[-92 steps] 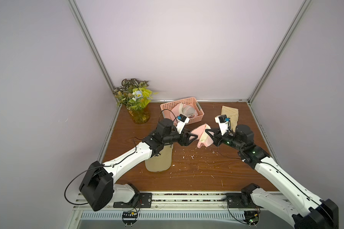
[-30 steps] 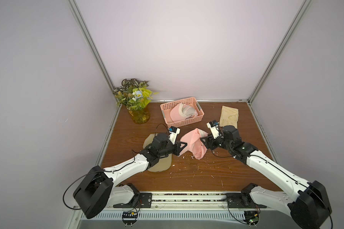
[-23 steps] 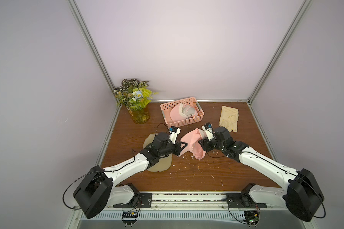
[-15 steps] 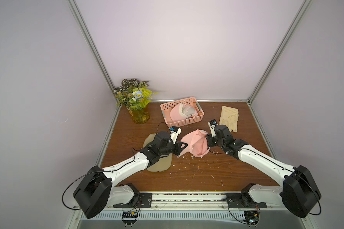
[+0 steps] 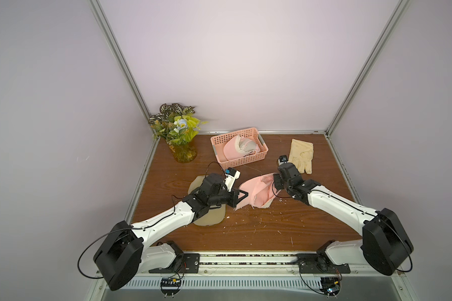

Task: Turn the baseball cap inside out
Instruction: Turn over the baseball cap.

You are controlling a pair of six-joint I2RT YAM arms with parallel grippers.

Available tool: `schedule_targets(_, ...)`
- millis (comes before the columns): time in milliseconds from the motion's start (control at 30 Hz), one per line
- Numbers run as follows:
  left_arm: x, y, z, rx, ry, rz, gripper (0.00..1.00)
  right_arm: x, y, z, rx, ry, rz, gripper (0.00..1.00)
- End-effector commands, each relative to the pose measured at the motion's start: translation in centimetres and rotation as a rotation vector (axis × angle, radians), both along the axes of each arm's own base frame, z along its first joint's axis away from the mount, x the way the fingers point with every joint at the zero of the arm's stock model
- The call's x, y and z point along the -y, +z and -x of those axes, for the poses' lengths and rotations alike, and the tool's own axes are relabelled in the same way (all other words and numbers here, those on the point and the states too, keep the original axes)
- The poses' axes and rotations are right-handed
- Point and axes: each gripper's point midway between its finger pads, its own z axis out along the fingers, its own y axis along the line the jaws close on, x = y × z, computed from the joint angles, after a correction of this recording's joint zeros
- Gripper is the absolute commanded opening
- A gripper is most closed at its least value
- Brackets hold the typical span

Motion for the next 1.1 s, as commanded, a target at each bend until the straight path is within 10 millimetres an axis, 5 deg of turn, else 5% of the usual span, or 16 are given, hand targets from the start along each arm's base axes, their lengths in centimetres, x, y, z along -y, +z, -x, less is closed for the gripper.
schedule_targets(0, 0.0, 2.5, -0.4, 0.037, 0.029, 0.044, 0.0, 1.5, 3.4, -1.0, 0.086, -0.032, 0.029, 0.67)
schedule_targets(167, 0.0, 1.3, -0.9, -0.014, 0.064, 0.042, 0.0, -3.0, 6.0, -0.1, 0.118, 0.213, -0.149, 0.76)
schedule_targets(467, -0.6, -0.5, -1.5, -0.05, 0.126, 0.012, 0.0, -1.2, 7.7, 0.6, 0.166, 0.167, -0.106, 0.78)
schedule_targets(767, -0.1, -1.1, -1.5, -0.076, 0.109, 0.011, 0.01, -6.8, 10.3, 3.8, 0.176, 0.488, -0.337, 0.78)
schedule_targets(1067, -0.5, -1.6, -2.0, -0.09, 0.15, -0.003, 0.01, -12.1, 8.9, 8.1, -0.005, 0.808, -0.512, 0.58)
